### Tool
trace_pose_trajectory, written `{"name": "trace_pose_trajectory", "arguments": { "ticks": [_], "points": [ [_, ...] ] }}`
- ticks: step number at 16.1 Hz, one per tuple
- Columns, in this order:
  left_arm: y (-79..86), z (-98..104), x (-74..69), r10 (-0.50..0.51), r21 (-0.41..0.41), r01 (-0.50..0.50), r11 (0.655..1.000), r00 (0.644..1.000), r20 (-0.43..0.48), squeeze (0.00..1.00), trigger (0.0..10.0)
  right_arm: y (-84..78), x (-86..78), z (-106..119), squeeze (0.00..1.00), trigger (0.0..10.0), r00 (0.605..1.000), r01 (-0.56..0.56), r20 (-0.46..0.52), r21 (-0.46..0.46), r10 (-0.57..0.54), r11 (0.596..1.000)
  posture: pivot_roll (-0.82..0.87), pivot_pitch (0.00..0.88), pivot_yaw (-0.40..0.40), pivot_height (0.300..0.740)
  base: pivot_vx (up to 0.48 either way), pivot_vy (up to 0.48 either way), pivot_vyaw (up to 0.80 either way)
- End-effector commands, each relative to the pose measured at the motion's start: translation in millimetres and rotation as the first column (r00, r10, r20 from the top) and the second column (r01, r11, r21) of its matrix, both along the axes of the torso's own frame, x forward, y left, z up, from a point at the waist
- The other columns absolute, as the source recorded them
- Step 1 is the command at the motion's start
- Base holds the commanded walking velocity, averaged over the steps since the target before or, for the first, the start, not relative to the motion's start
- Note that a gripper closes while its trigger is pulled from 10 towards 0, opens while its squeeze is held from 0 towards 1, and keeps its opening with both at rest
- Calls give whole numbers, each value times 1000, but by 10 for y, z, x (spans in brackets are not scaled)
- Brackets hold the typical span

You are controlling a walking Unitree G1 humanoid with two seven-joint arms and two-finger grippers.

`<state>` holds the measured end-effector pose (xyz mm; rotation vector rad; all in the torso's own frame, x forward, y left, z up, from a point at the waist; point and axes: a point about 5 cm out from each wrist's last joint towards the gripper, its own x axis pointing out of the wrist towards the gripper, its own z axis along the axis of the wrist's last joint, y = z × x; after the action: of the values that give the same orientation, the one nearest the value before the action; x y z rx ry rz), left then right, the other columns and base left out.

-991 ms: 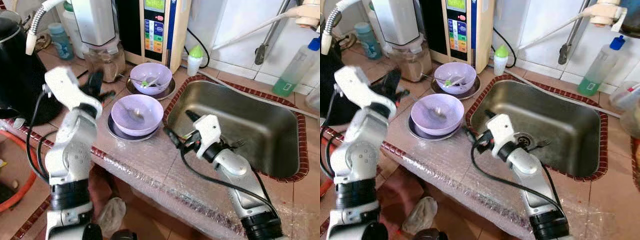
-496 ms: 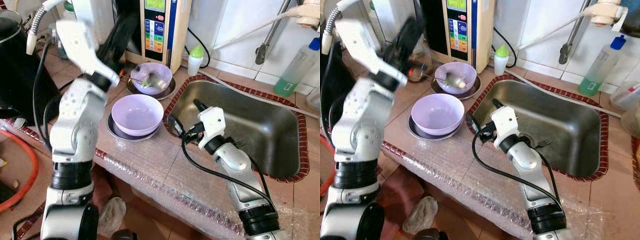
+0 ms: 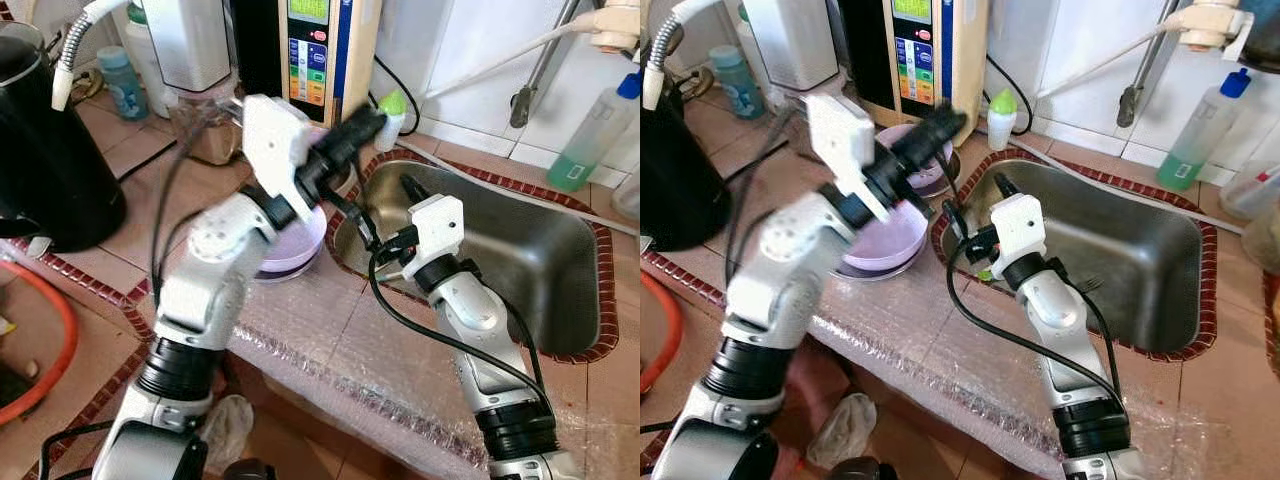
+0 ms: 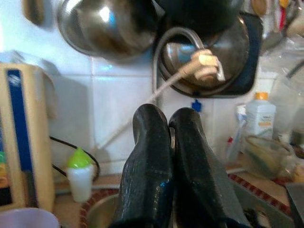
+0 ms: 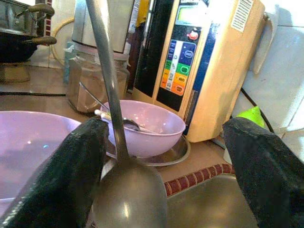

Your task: Kitchen organization

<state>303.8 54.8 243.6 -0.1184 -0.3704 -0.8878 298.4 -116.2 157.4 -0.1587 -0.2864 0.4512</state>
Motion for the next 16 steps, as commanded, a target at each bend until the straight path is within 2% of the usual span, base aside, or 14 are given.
{"name": "trace_pose_trajectory", "arguments": {
  "ticks": [1,6,9,13,16],
  "points": [
    [-18,-54,-11,-10,16,10,1000,1000,2,0,0,-6,-11,40,0,0,1000,-18,14,6,18,1000,-42,0,34,740,0,0,0],
    [-38,-229,-23,-15,28,16,999,999,-36,0,0,-30,12,7,0,0,996,-77,-52,26,78,997,-47,0,30,740,0,0,0],
    [-60,-277,-33,-21,26,22,999,999,-42,0,0,26,-26,-43,0,0,970,-188,-139,89,199,978,-53,0,26,740,0,0,0],
    [-82,-291,-42,-38,20,39,999,998,-45,0,0,47,-31,-39,0,0,950,-253,-160,108,268,961,-57,0,27,740,0,0,0],
    [-92,-320,-58,-51,32,53,998,998,-47,0,0,-30,42,12,0,0,953,-242,-159,100,256,965,-57,0,26,740,0,0,0]
  ]
}}
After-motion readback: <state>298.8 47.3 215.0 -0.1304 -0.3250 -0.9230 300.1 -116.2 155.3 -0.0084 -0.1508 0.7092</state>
